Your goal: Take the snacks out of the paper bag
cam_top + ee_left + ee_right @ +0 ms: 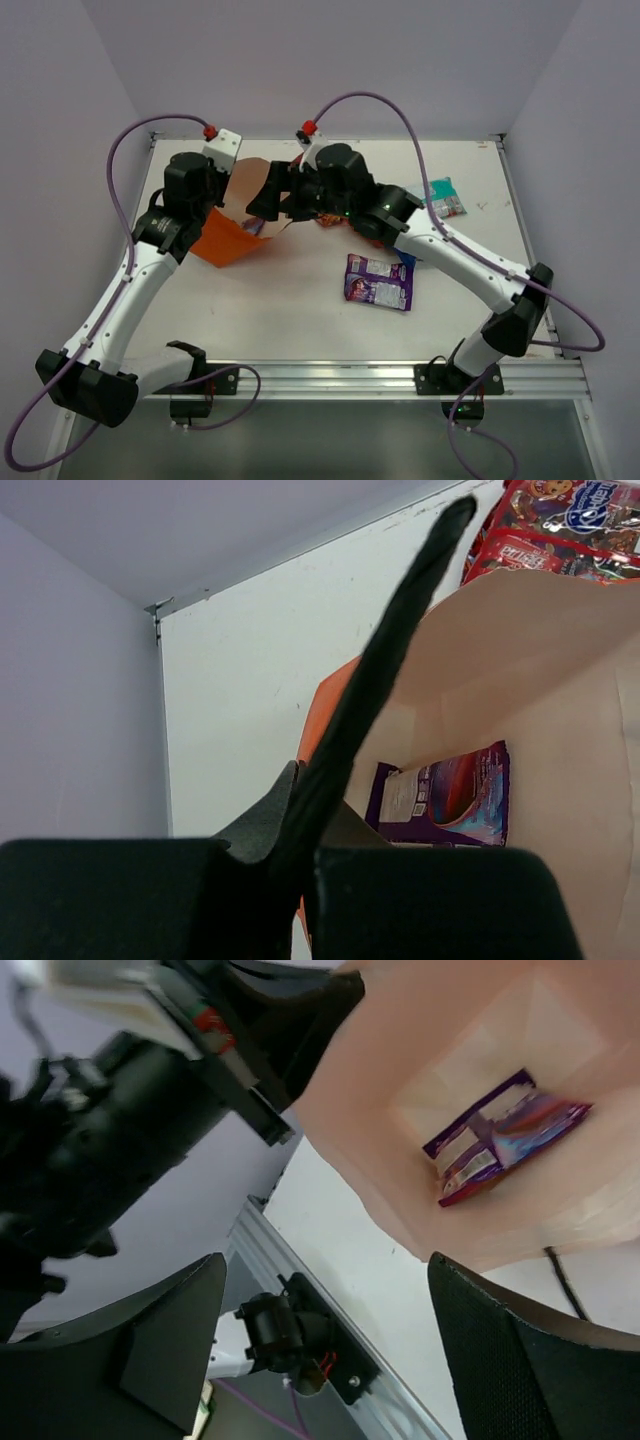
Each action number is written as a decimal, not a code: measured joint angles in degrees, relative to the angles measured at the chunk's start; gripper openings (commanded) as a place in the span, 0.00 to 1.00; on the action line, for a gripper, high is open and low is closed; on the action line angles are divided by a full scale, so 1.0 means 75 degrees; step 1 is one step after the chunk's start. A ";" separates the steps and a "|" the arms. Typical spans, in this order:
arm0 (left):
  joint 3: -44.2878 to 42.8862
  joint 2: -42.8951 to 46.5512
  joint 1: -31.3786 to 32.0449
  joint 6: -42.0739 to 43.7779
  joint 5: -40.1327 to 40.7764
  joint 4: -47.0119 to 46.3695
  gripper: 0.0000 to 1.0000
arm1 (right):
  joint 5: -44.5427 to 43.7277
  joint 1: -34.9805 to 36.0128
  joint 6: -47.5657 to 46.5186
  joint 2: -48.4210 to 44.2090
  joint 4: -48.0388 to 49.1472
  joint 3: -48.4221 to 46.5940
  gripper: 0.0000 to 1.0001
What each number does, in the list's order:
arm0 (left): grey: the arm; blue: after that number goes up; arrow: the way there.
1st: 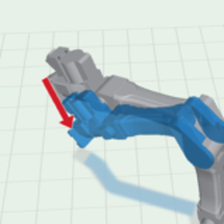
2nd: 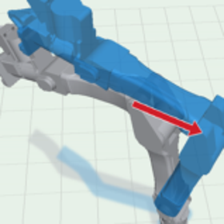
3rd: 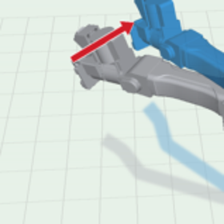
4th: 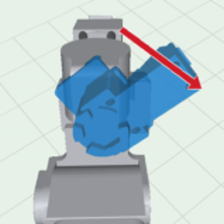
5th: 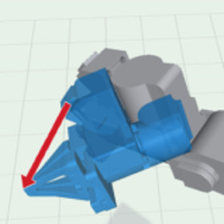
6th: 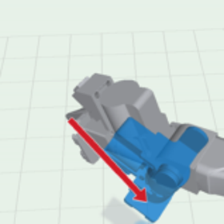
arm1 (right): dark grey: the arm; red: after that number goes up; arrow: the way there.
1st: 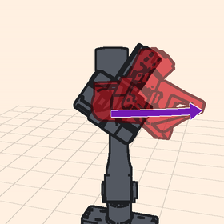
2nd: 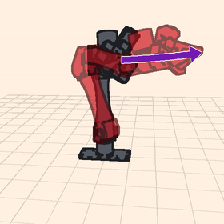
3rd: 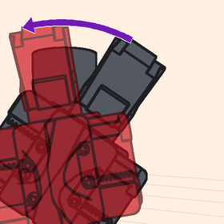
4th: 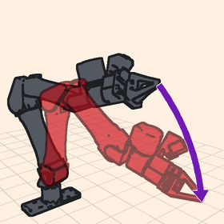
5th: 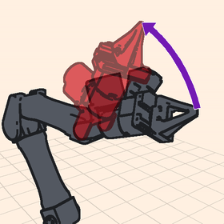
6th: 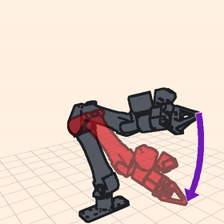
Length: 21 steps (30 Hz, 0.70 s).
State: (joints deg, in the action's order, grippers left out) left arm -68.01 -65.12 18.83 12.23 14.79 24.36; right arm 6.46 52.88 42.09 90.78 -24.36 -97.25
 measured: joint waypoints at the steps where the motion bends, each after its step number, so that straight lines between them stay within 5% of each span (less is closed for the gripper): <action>1: 0.0006 0.0009 0.0009 0.0050 -0.0017 0.0000 0.00 | 0.0076 0.0023 0.0192 0.0181 0.0184 0.0111 0.82; 9: 0.1163 0.0933 0.0277 0.0146 -0.0708 -0.0367 0.00 | 0.0114 0.0061 0.1003 0.1166 0.1443 0.2186 0.72; 21: 0.1859 0.1198 0.0414 0.0286 -0.1635 -0.0746 0.00 | 0.0289 0.0801 0.1102 0.1358 0.1950 0.2442 0.69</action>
State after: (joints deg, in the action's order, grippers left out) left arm -54.06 -56.14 21.93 14.37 2.52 18.76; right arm 8.62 58.89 50.35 100.97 -9.74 -78.94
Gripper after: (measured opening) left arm 0.024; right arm 0.684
